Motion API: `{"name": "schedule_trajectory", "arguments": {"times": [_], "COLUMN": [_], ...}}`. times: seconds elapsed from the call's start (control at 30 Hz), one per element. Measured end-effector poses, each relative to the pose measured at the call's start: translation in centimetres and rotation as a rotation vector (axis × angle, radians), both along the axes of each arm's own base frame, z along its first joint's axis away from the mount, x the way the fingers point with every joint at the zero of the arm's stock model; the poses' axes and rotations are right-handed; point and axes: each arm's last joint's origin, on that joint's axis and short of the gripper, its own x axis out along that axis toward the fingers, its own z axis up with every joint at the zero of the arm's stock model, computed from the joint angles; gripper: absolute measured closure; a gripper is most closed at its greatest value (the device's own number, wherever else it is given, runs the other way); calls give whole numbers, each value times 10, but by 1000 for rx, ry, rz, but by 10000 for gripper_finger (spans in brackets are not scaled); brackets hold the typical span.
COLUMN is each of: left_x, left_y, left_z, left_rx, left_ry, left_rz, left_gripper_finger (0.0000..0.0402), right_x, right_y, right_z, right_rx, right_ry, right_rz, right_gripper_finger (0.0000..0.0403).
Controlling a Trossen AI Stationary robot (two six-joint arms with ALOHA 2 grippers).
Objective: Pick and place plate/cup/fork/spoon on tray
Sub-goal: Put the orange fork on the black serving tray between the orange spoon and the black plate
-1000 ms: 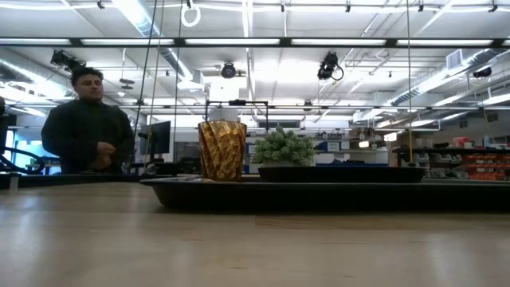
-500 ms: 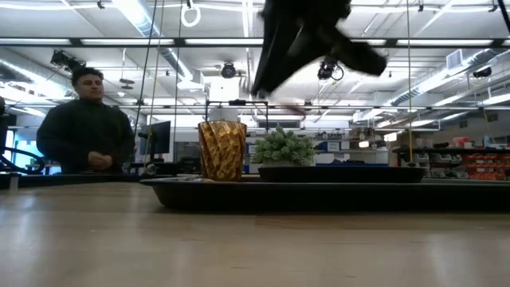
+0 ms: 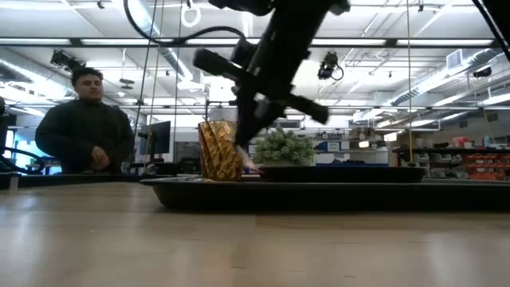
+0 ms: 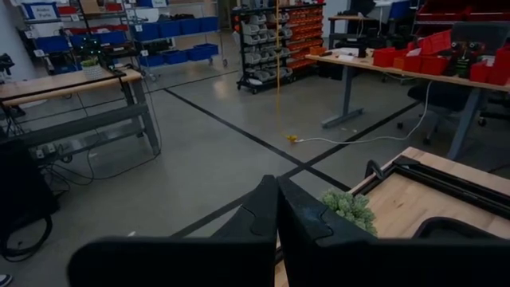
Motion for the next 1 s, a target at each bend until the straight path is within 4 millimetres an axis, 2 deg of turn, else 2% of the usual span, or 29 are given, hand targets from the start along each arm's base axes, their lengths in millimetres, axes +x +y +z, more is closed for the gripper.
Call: {"name": "schedule_trajectory", "arguments": {"times": [0.13, 0.27, 0.47, 0.67, 0.83, 1.0], "left_x": [0, 0, 0, 0, 1, 2], "left_y": [0, 0, 0, 0, 0, -1], "left_z": [0, 0, 0, 0, 1, 1], "left_rx": [0, 1, 0, -4, -130, -242], "left_ry": [0, -1, -1, -12, -181, -317], "left_rz": [0, 0, 0, 1, 10, -5], "left_gripper_finger": [392, 392, 392, 392, 392, 392], "right_x": [9, 11, 15, 18, 17, 14], "right_y": [-12, -15, -13, -11, -8, -4], "right_z": [4, 1, -31, -46, -47, -44], "right_rx": [8, 31, 102, 153, 159, 172], "right_ry": [-56, -57, 8, 19, 34, 50], "right_rz": [25, 14, 3, -23, -24, -21], "right_gripper_finger": [391, 390, 390, 389, 371, 323]}}
